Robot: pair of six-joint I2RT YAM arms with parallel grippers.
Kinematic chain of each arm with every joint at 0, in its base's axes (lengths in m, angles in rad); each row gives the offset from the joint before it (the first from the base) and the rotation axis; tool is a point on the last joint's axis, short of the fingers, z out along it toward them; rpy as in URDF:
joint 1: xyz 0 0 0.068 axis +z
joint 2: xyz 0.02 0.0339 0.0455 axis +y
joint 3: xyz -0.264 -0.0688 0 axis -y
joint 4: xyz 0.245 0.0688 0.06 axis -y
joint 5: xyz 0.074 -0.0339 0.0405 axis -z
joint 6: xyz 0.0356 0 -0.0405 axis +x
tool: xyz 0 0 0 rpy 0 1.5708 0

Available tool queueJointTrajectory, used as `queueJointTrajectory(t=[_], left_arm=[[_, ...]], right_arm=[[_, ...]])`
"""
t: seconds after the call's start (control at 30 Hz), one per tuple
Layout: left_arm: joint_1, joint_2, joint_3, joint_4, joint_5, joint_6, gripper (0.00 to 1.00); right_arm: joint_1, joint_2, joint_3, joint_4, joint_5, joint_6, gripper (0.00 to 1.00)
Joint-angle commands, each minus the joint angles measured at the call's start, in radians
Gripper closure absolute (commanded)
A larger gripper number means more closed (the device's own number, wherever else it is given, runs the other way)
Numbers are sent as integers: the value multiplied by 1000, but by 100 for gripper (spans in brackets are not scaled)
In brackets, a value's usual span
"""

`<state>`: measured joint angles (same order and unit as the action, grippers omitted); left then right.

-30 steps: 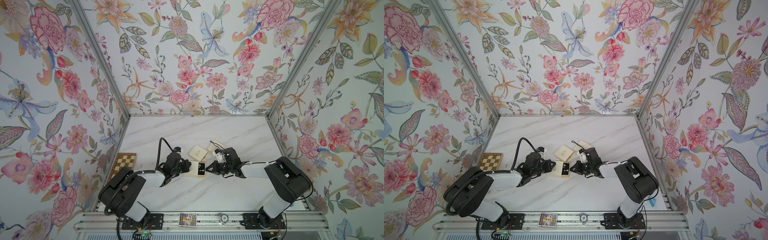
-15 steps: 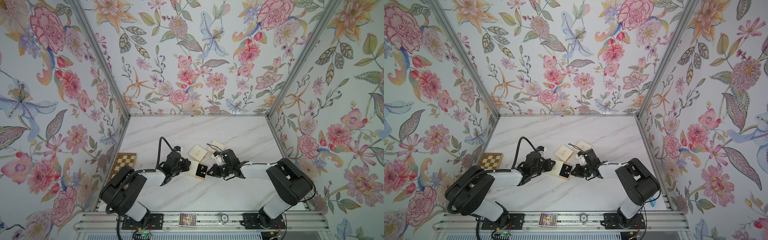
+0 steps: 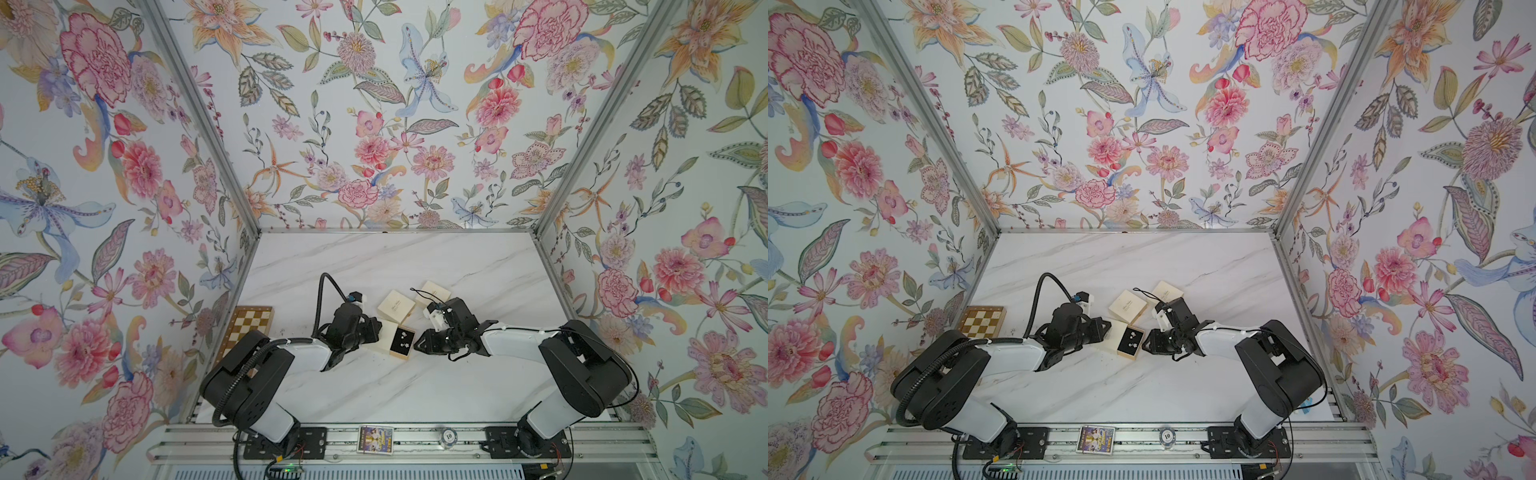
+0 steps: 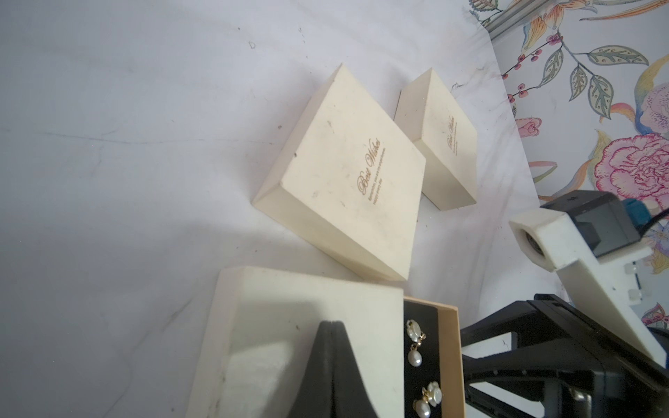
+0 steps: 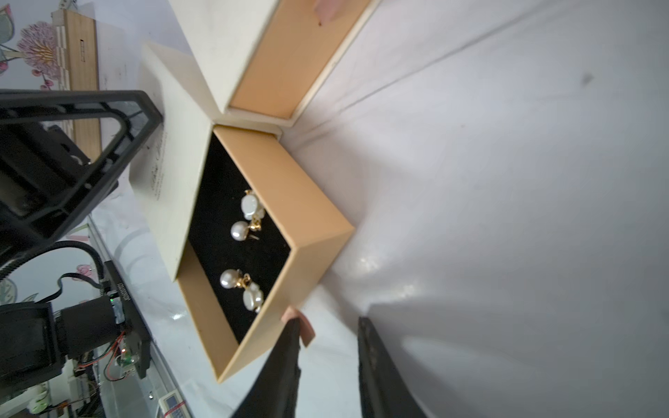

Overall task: Take out the earrings from the drawer-style jewelry box
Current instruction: Open the drawer in the jewelry box, then pick up the earring from the drawer.

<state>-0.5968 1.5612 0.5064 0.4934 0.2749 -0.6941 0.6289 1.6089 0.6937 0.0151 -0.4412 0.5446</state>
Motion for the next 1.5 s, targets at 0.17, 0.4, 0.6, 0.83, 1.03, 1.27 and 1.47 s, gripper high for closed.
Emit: queueJointTrajectory(t=[0.17, 0.4, 0.6, 0.83, 1.03, 1.27, 1.47], left_arm=[[-20, 57, -58, -173, 38, 19, 100], [-26, 64, -56, -162, 50, 24, 100], [-29, 47, -57, -147, 96, 61, 100], [-29, 56, -54, -102, 177, 78, 100], [-28, 67, -60, -92, 190, 74, 100], [-23, 106, -54, -87, 197, 61, 100], [-15, 107, -59, -94, 190, 55, 100]], right_arm=[[102, -66, 224, -297, 239, -233, 69], [188, -3, 321, -370, 370, -366, 76], [213, 49, 350, -380, 376, -406, 80], [248, 96, 347, -340, 376, -427, 81], [258, 97, 336, -305, 358, -426, 81], [259, 95, 323, -282, 359, -445, 81], [260, 98, 318, -276, 366, -470, 78]])
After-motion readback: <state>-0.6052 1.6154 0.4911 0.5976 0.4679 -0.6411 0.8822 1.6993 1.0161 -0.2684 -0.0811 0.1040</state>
